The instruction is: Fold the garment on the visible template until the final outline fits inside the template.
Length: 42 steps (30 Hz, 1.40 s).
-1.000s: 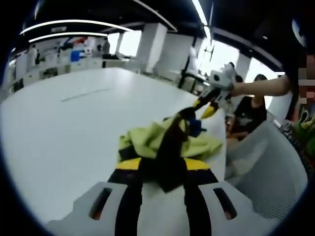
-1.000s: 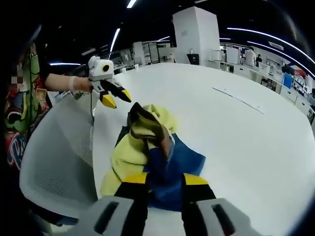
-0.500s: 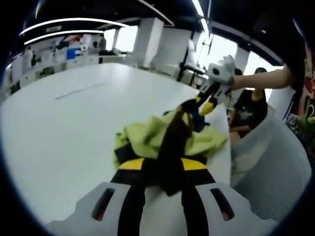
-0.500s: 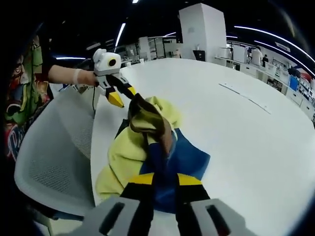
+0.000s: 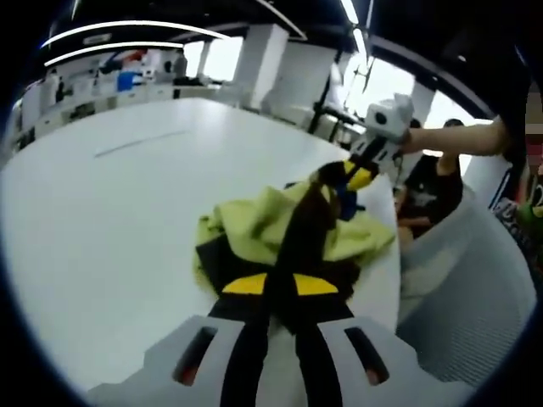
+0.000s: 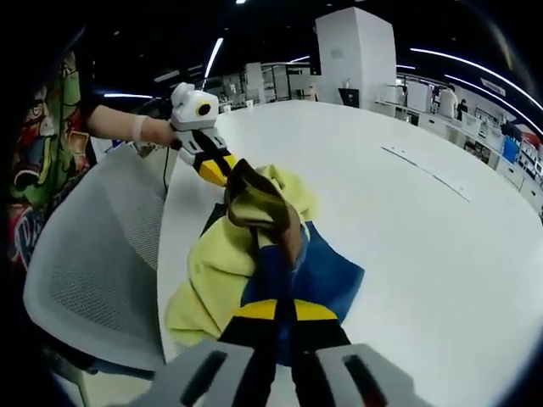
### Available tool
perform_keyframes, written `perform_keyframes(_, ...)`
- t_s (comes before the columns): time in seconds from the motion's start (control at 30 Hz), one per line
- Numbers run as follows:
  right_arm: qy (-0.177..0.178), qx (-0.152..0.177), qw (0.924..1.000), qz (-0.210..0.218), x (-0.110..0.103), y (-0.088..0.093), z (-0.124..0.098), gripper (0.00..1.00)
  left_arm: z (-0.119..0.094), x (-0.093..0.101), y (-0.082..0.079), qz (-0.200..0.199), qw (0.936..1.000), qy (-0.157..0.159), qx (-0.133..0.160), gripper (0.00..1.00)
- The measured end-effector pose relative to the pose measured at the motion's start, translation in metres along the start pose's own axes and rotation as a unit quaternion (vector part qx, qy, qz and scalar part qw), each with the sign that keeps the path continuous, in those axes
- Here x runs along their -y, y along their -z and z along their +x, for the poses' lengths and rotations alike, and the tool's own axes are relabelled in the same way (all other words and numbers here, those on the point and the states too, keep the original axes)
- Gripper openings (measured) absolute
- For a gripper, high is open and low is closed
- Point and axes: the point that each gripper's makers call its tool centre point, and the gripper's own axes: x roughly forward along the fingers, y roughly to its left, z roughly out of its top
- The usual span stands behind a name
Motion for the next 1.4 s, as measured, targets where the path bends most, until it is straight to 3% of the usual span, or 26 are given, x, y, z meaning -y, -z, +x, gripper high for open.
perform_keyframes(0.07, 0.001, 0.003, 1.0000, 0.001, 0.000, 0.000, 0.000, 0.00, 0.000, -0.001, 0.000, -0.004, 1.0000, -0.001, 0.001, 0.00)
perform_keyframes(0.57, 0.029, 0.037, 0.9988, 0.017, 0.002, -0.015, -0.019, 0.00, -0.011, -0.001, -0.010, -0.014, 0.9996, -0.016, 0.020, 0.00)
perform_keyframes(0.77, 0.049, 0.048, 0.9976, 0.009, 0.005, -0.027, -0.030, 0.00, -0.020, -0.002, -0.029, -0.014, 0.9985, -0.024, 0.048, 0.00)
perform_keyframes(0.83, 0.058, 0.053, 0.9969, 0.001, 0.007, -0.031, -0.034, 0.00, -0.025, -0.003, -0.043, -0.042, 0.9954, -0.024, 0.082, 0.00)
perform_keyframes(1.0, 0.072, 0.067, 0.9951, -0.010, 0.009, -0.046, -0.041, 0.00, -0.041, -0.015, -0.055, -0.027, 0.9942, -0.045, 0.094, 0.00)
perform_keyframes(1.27, 0.109, 0.105, 0.9878, -0.037, 0.017, -0.088, -0.070, 0.00, -0.072, -0.027, -0.094, 0.014, 0.9894, -0.066, 0.129, 0.00)
perform_keyframes(1.4, 0.125, 0.125, 0.9829, -0.054, 0.019, -0.109, -0.085, 0.00, -0.082, -0.023, -0.119, 0.030, 0.9862, -0.070, 0.147, 0.00)
